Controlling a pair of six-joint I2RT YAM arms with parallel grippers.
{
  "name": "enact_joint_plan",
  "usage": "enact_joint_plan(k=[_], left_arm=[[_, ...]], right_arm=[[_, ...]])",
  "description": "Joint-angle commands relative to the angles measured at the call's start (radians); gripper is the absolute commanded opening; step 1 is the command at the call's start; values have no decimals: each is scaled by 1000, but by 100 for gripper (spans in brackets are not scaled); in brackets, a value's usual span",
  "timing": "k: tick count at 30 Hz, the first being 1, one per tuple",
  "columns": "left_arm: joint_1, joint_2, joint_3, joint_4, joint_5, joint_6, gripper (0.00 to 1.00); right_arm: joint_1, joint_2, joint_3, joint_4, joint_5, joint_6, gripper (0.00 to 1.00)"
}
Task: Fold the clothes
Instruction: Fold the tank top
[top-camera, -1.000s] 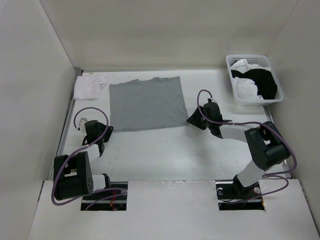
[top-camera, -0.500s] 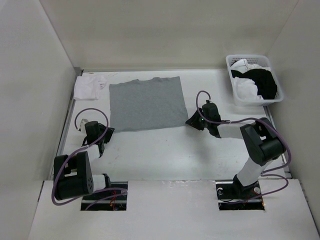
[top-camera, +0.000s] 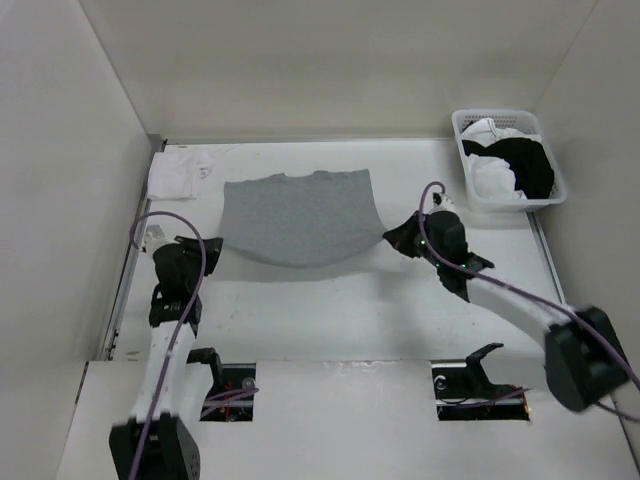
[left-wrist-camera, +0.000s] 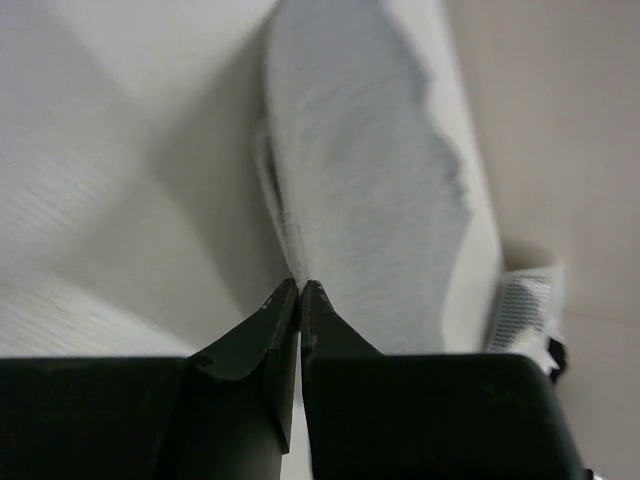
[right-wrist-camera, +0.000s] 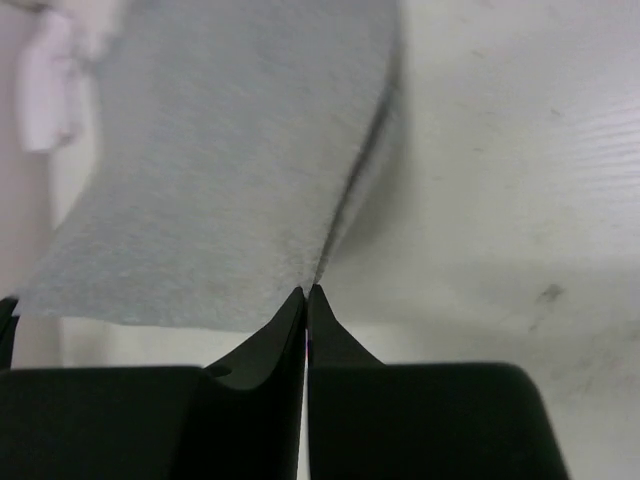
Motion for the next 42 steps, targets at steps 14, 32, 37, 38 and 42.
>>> enact_joint_plan(k=[14, 32, 37, 38, 42], left_arm=[[-203, -546, 669, -751, -128, 124, 0], [-163, 391, 389, 7, -229, 72, 0], [-140, 669, 630, 58, -205, 68, 0], [-139, 701, 665, 58, -194, 66, 0], [-143, 708, 698, 54, -167, 63, 0]], right_arm=[[627, -934, 421, -884, 623, -109, 3], [-99, 151, 411, -167, -18, -168, 2], [-202, 448, 708, -205, -102, -179, 2], [-211, 480, 759, -228, -107, -184, 2], [-228, 505, 820, -267, -120, -194, 2]])
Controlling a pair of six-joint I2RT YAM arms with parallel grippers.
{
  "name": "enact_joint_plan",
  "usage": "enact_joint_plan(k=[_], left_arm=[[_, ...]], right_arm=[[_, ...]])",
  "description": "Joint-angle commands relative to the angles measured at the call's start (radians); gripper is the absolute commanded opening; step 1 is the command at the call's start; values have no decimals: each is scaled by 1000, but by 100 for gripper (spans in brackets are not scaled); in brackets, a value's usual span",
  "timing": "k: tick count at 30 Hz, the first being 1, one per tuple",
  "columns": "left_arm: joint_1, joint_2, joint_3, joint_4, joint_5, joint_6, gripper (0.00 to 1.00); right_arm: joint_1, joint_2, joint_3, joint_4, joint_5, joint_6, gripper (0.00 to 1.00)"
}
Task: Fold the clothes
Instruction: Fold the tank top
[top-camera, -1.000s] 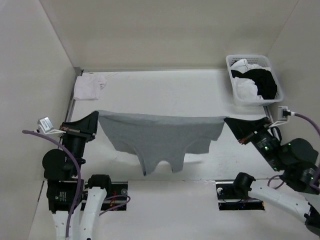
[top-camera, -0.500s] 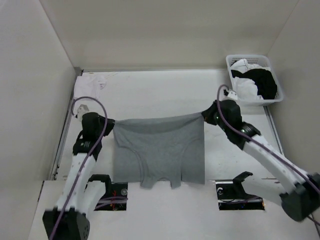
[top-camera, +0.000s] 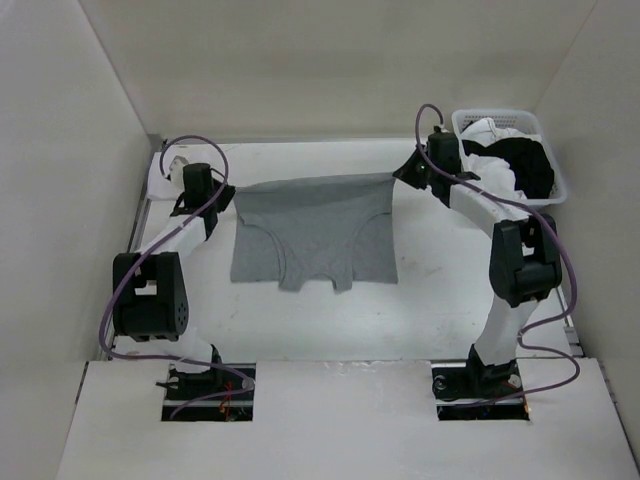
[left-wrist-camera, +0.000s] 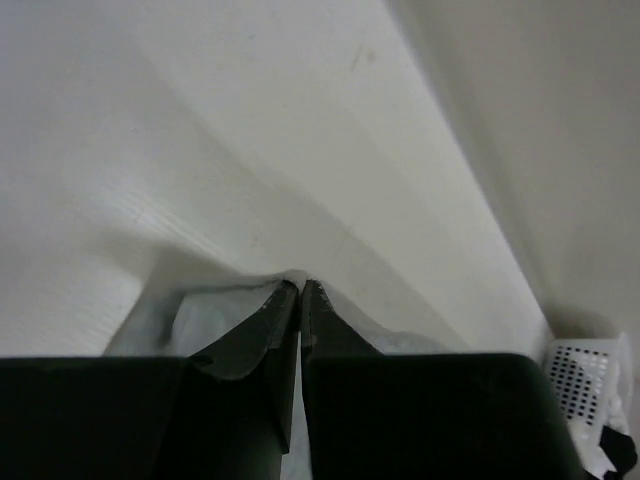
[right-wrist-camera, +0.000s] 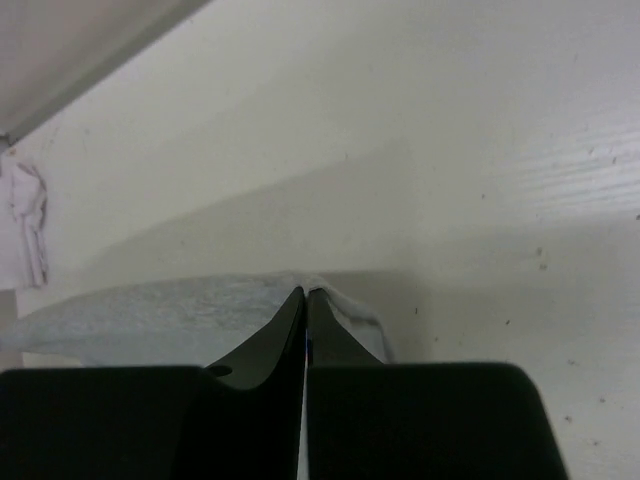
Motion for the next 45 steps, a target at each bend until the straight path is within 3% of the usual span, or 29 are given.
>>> enact_joint_plan(k=[1, 14, 22, 26, 28, 31, 33, 38, 41, 45], left_arm=[[5, -69, 8, 88, 11, -11, 1], [45, -490, -451, 145, 92, -29, 2], [88, -778, -730, 79, 151, 0, 3], [121, -965, -847, -37, 181, 3, 5], [135, -1028, -873, -97, 186, 21, 11], [158, -1096, -863, -181, 201, 59, 28], [158, -1126, -821, -220, 203, 58, 29], [-21, -1070, -734, -160, 105, -25, 29], [-266, -877, -694, -21, -31, -65, 31], [-480, -607, -628, 133, -139, -69, 33]], right_arm=[[-8, -41, 29, 41, -38, -26, 2], [98, -426, -532, 196, 109, 23, 2], [109, -497, -742, 225, 138, 52, 3], [124, -519, -836, 228, 164, 92, 3], [138, -532, -868, 228, 179, 109, 11], [141, -569, -885, 230, 195, 109, 35], [130, -585, -876, 243, 192, 101, 47], [86, -494, -775, 237, 167, 51, 60], [60, -401, -729, 246, 124, 48, 57], [50, -372, -694, 237, 87, 51, 58]])
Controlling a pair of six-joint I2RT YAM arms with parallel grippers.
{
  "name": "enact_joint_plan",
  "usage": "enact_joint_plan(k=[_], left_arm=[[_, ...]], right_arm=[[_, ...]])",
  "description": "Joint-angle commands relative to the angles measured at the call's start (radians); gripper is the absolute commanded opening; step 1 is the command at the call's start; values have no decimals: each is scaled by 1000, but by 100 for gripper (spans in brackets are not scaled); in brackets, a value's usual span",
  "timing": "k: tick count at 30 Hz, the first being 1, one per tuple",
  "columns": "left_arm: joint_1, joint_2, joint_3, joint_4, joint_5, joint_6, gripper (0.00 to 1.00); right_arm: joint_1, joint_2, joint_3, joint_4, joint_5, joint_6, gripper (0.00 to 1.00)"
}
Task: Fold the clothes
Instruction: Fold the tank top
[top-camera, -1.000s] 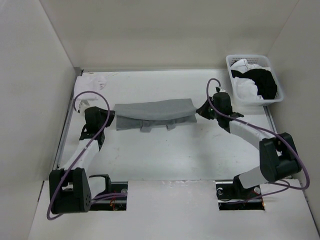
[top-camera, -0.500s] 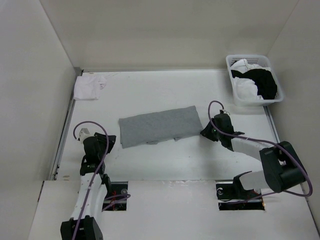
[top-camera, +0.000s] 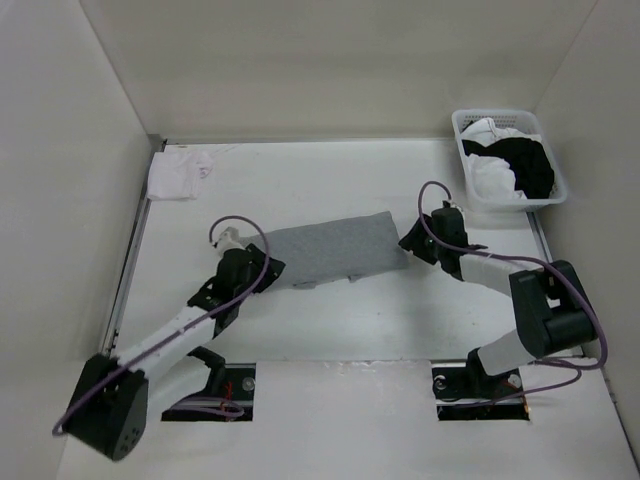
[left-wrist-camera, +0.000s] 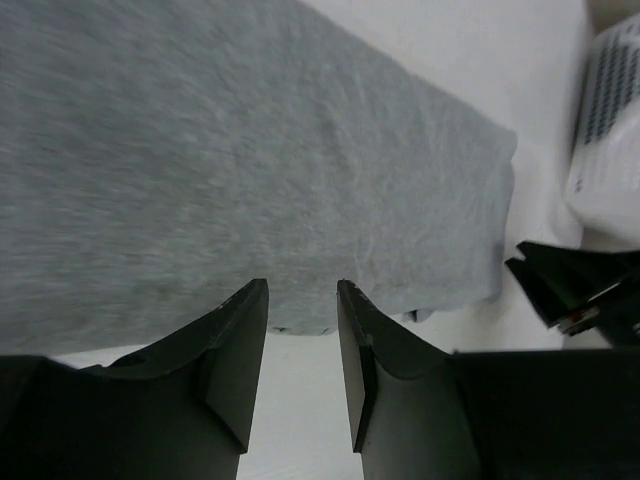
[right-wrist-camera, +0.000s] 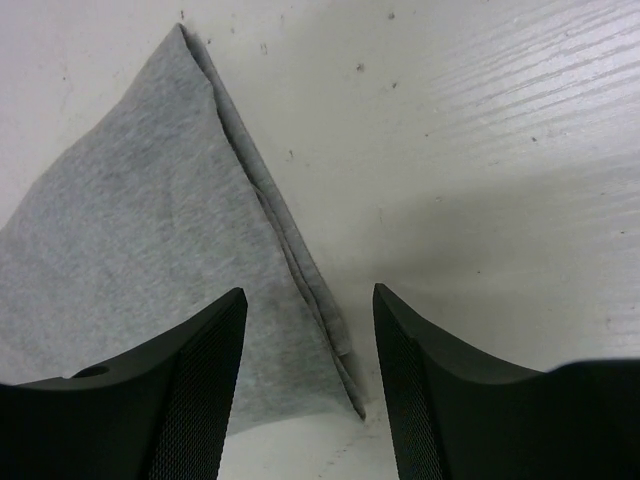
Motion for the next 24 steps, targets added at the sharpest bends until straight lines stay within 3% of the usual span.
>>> enact_joint_plan(k=[1, 6, 10, 16, 24], left_arm=[[-101, 193, 65, 186, -117, -23, 33], [-21, 301, 13, 205, -61, -11, 31], [160, 220, -62, 144, -5, 44, 30], [392, 93, -48, 27, 7, 126, 33], [377, -10, -33, 55, 102, 117, 37]], right_arm=[[0, 18, 53, 24, -51, -10, 58], [7, 37, 44, 32, -77, 20, 60], [26, 41, 19, 55, -84, 52, 62], [55, 67, 9, 81, -129, 69, 66], [98, 153, -39, 211, -259, 121, 64]])
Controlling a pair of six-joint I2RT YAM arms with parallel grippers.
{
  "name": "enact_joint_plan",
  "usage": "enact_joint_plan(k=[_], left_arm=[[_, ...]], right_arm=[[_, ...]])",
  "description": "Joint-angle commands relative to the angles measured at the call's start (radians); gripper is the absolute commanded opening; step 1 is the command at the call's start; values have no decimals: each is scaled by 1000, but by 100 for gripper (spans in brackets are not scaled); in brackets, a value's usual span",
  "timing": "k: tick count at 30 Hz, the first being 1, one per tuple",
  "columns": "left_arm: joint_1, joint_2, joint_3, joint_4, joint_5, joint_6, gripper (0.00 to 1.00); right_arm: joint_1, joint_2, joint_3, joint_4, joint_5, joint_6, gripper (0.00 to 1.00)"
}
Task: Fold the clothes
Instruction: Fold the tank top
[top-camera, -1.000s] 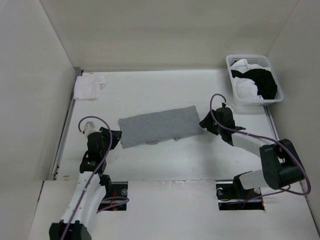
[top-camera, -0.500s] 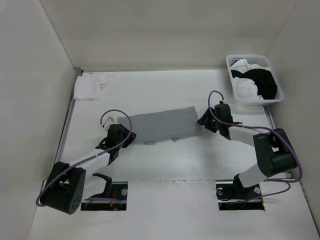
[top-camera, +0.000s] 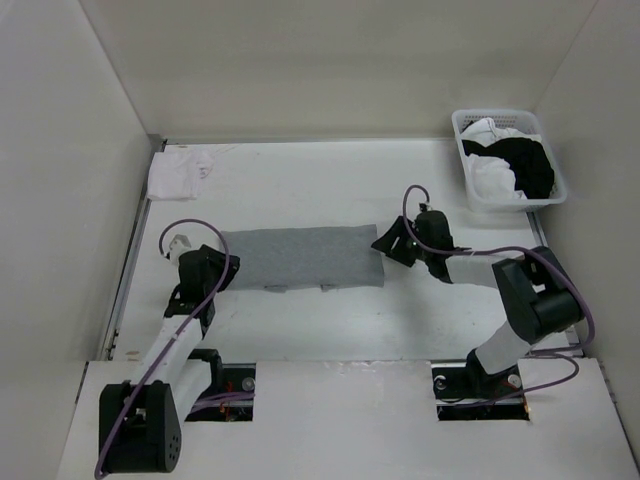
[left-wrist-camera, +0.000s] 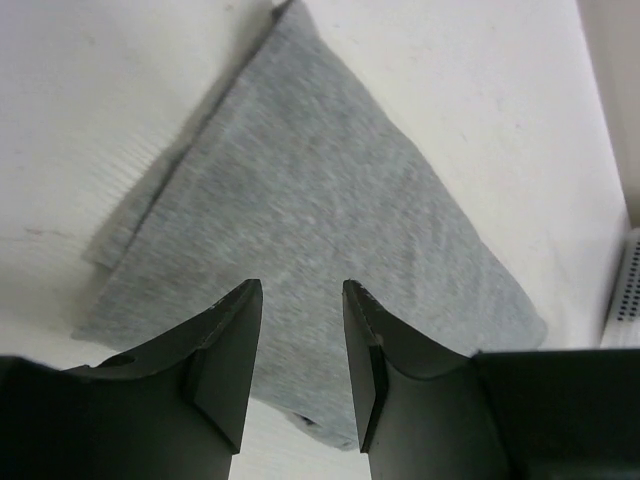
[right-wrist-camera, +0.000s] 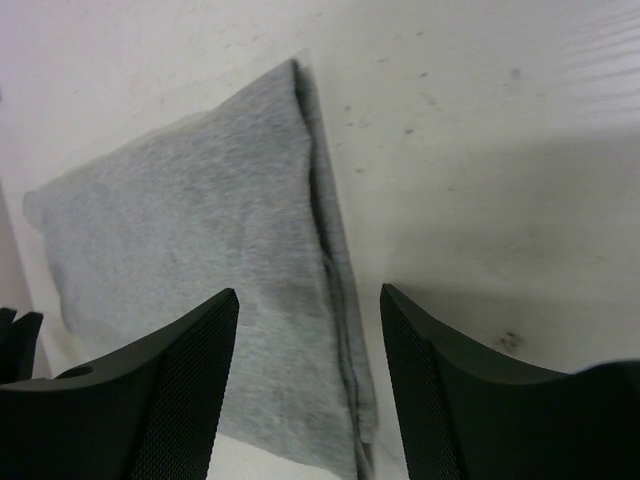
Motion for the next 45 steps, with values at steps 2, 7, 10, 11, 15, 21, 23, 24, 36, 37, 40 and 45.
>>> enact_joint_plan(k=[2, 7, 10, 11, 15, 21, 23, 24, 36, 37, 40, 45], left_arm=[[-42, -40, 32, 20, 41, 18, 37], [-130, -43, 67, 42, 29, -7, 37], [-170, -46, 75, 74, 29, -17, 36], [-182, -51, 76, 78, 29, -22, 36], [-217, -60, 78, 91, 21, -33, 36], [-251, -80, 66, 91, 17, -50, 35], [-271, -79, 66, 97, 8, -54, 35], [-283, -74, 66, 102, 3, -57, 35], [-429, -106, 53, 120, -51, -99, 36], [-429, -120, 47, 117, -48, -102, 36], [-424, -171, 33, 94, -41, -106, 36], [-391, -255, 15, 45, -18, -105, 36]], right_arm=[[20, 69, -42, 73, -83, 51, 62], [37, 100, -33, 81, -83, 66, 53], [37, 115, -31, 90, -92, 75, 40], [37, 119, -28, 95, -92, 80, 36], [37, 129, -14, 101, -83, 83, 14], [29, -84, -128, 97, 7, 85, 4], [26, -201, -168, 31, 44, 68, 4], [26, -260, -185, -13, 60, 62, 4], [216, -683, 49, -571, 268, 8, 4], [251, -655, 92, -581, 285, 11, 4], [339, -531, 229, -598, 327, 12, 4], [445, -268, 477, -637, 371, 8, 4]])
